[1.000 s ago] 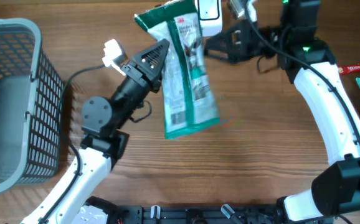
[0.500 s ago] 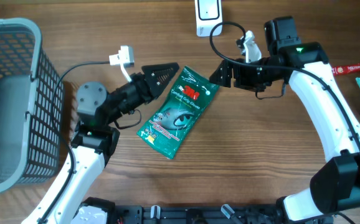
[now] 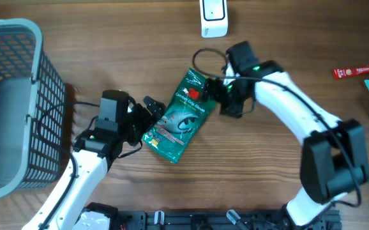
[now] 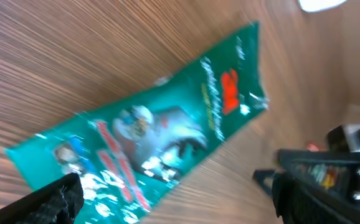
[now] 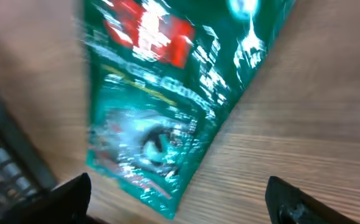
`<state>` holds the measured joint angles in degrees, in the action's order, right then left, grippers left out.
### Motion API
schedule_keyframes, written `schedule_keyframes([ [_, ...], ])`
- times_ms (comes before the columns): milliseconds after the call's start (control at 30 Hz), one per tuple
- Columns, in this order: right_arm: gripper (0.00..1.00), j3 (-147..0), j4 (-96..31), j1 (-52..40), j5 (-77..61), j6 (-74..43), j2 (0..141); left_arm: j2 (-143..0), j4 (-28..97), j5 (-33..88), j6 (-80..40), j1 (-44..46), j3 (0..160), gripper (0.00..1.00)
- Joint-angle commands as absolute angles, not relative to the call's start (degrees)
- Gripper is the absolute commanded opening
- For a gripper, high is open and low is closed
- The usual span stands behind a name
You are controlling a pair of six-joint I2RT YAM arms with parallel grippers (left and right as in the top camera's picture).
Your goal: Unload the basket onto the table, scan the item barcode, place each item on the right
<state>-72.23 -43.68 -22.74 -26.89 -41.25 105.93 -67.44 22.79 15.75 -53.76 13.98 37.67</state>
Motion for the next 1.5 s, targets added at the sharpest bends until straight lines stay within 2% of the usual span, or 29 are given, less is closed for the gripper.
schedule_keyframes([
  [0, 0.89, -69.95, -39.99, -25.52, -26.00, -46.63, 109.10, -68.23, 24.34, 8.88, -48.77, 14.02, 38.09, 1.00],
  [133, 0.89, -69.78, -35.73, -28.16, -23.86, -48.07, 111.96, -71.16, 24.27, 8.88, -45.41, 14.02, 38.09, 1.00],
  [167, 0.88, -69.78, -35.42, -28.62, -23.14, -49.34, 113.25, -72.34, 24.29, 9.17, -45.41, 14.02, 38.09, 1.00],
  [200, 0.82, -69.78, -34.98, -28.99, -22.59, -50.85, 114.91, -73.63, 24.25, 9.56, -45.41, 14.02, 38.09, 1.00],
  [267, 0.57, -69.78, -33.58, -29.15, -23.14, -51.24, 118.61, -75.99, 24.27, 9.56, -45.41, 14.02, 38.06, 1.00],
  [300, 0.40, -69.78, -33.58, -29.15, -23.14, -51.24, 120.09, -76.93, 24.27, 9.56, -45.41, 14.04, 38.09, 1.00],
  [333, 0.20, -69.78, -33.71, -29.12, -23.14, -51.22, 121.16, -77.67, 24.27, 9.54, -45.41, 14.02, 38.09, 1.00],
  [367, 0.04, -69.78, -33.78, -29.12, -23.09, -50.96, 122.13, -78.56, 24.27, 9.54, -45.41, 14.02, 38.06, 1.00],
  [600, 0.04, -70.19, -34.39, -27.86, -22.06, -47.11, 118.72, -79.57, 24.25, 9.52, -45.39, 14.02, 38.09, 1.00],
  [967, 0.05, -70.22, -47.44, -25.67, -23.64, -30.35, 98.67, -79.57, 19.42, 9.52, -45.41, 14.02, 38.09, 1.00],
  [1300, 0.05, -70.28, -49.12, -25.63, -33.06, -23.83, 91.20, -79.57, 17.47, 9.89, -45.50, 14.02, 38.09, 1.00],
  [1467, 0.04, -70.28, -49.80, -25.06, -39.55, -21.63, 88.82, -79.57, 8.51, 23.90, -45.63, 14.02, 38.09, 1.00],
])
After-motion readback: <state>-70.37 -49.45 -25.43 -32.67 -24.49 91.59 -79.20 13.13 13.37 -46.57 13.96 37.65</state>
